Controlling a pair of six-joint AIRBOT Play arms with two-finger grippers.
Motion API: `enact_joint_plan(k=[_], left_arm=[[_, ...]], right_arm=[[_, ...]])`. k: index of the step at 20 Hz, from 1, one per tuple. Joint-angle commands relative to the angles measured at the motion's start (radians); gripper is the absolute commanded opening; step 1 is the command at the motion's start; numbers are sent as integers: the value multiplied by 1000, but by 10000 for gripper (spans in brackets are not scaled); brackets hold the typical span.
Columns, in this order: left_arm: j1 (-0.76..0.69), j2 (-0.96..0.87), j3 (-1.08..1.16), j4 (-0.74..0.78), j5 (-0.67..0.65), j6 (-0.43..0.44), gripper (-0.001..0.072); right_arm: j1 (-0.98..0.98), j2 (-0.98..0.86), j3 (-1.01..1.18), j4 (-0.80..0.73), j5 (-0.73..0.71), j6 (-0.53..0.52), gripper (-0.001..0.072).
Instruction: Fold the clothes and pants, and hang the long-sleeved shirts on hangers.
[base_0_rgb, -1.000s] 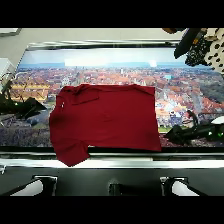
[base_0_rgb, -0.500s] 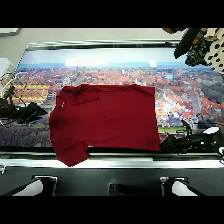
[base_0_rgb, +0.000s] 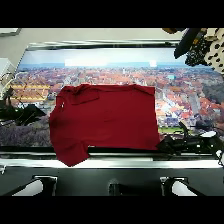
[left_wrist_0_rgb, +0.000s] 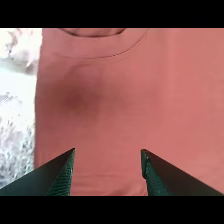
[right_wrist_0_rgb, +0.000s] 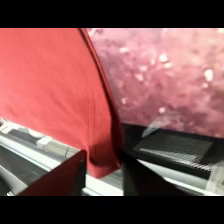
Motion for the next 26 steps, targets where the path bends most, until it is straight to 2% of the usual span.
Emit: enact_joint_plan(k=[1,3,4,10,26], left_arm=[[41,10,-31,5,21,45,473],[75,23,-71,4,18,63,473],[90,27,-96,3,18,75,473],[129,30,-223,-7,9,130,451],[129,11,-383,-41,-55,156,452]], right_arm=[[0,-1,-11,29,-63,-13,218],[0,-1,-11,45,-56,-34,54],[0,-1,-11,50,-48,-42,37],[0,-1,-11,72,3,-59,37],[0,3,-11,123,66,-104,36]])
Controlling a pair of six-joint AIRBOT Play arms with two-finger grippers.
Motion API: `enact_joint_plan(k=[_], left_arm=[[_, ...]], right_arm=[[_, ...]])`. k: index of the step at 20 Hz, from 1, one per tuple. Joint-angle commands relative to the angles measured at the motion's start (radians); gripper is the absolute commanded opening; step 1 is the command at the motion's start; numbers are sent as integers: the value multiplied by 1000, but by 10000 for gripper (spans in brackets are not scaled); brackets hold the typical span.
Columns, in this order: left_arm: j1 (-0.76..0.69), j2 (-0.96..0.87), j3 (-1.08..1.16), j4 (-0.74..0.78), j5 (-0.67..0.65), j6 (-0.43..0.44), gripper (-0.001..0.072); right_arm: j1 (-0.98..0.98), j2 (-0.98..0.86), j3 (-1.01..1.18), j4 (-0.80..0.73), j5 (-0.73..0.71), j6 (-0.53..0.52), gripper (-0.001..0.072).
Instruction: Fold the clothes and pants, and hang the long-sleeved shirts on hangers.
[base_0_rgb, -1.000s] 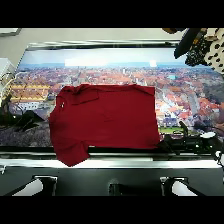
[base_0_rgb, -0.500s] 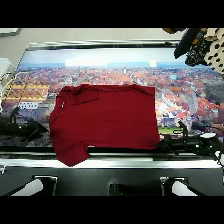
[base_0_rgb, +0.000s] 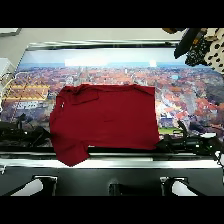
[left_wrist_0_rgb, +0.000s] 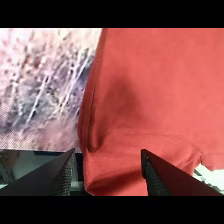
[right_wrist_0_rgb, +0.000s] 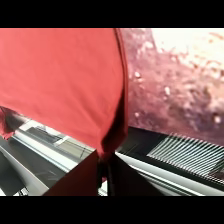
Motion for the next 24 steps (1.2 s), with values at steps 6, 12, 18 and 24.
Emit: enact_joint_plan(k=[6,12,18,24], left_arm=[[-11,-11,-53,-27,-60,1,452],[-54,-29,-55,-48,-110,0,276],[-81,-28,-42,-89,-124,0,16],[-206,-26,155,-140,-116,-23,15]], right_arm=[[0,54,0,4,13,-13,35],[0,67,1,11,27,-13,35],[0,67,2,122,19,-56,34],[220,74,185,142,-133,13,32]])
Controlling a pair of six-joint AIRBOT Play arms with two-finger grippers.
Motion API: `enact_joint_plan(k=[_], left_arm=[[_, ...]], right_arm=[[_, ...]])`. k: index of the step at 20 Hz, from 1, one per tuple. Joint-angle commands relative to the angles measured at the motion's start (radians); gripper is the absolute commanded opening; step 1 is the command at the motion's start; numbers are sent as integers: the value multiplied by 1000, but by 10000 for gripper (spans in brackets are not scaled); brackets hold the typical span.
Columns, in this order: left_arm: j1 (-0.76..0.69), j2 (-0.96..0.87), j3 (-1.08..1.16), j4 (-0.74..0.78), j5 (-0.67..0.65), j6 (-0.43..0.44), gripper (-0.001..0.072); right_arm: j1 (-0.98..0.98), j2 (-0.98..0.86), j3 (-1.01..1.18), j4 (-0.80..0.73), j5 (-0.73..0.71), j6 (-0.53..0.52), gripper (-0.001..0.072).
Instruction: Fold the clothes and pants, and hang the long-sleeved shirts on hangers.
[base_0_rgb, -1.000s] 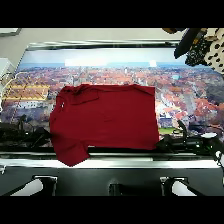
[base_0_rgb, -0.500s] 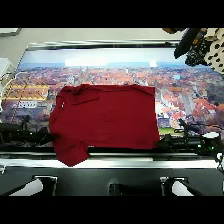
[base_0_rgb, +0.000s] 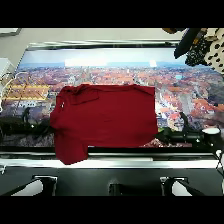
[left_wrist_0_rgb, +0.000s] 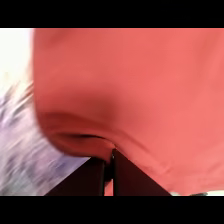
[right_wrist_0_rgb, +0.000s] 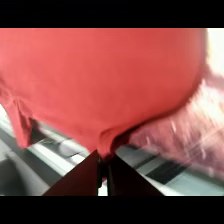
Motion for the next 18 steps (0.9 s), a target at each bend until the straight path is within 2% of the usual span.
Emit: enact_joint_plan(k=[1,4,6,10,12,14,18], left_arm=[[-86,1,157,-23,1,-33,15],[-145,1,413,-22,-3,-78,15],[-160,1,630,-22,-2,-106,16],[-161,5,1099,-10,16,-153,15],[-161,29,1285,13,33,-207,15],[-154,86,1381,25,35,-260,16],[-111,296,1334,179,33,-413,15]], right_arm=[[183,3,179,-25,-177,129,32],[294,3,452,-168,-320,293,32],[314,3,660,-297,-342,414,32],[314,15,1099,-354,-267,453,32],[314,50,1278,-354,-197,457,32],[314,116,1402,-369,-134,483,32],[314,321,1456,-441,-101,560,32]])
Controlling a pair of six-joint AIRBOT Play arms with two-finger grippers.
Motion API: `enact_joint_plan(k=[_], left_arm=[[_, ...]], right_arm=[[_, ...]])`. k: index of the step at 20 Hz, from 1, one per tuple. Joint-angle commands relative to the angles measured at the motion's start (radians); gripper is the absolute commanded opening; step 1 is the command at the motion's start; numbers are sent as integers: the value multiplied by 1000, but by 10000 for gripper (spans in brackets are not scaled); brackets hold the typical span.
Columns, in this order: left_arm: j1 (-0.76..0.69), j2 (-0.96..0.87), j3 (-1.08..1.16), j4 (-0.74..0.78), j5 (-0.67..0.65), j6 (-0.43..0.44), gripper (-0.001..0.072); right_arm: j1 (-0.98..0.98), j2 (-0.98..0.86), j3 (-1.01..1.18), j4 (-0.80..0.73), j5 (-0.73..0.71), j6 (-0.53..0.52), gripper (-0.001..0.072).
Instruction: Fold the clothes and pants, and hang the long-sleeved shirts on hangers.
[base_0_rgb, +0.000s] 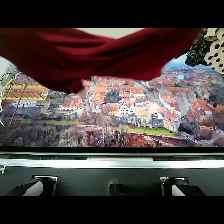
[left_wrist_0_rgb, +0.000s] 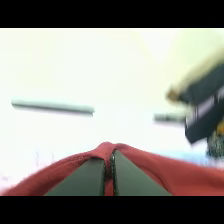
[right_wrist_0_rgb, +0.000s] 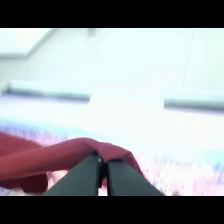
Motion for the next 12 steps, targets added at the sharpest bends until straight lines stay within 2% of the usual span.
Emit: enact_joint_plan(k=[1,3,6,9,12], left_arm=[[35,161,14,178,5,-162,14],[55,232,-2,311,12,-210,15],[59,244,-4,386,66,-198,15],[49,187,-69,292,144,-110,15],[-32,78,-200,190,149,-19,15]], right_arm=[[2,167,75,-110,37,95,32],[2,226,75,-235,40,192,32],[2,216,74,-333,122,264,32],[2,95,74,-341,294,317,33],[2,-96,74,-301,413,319,34]])
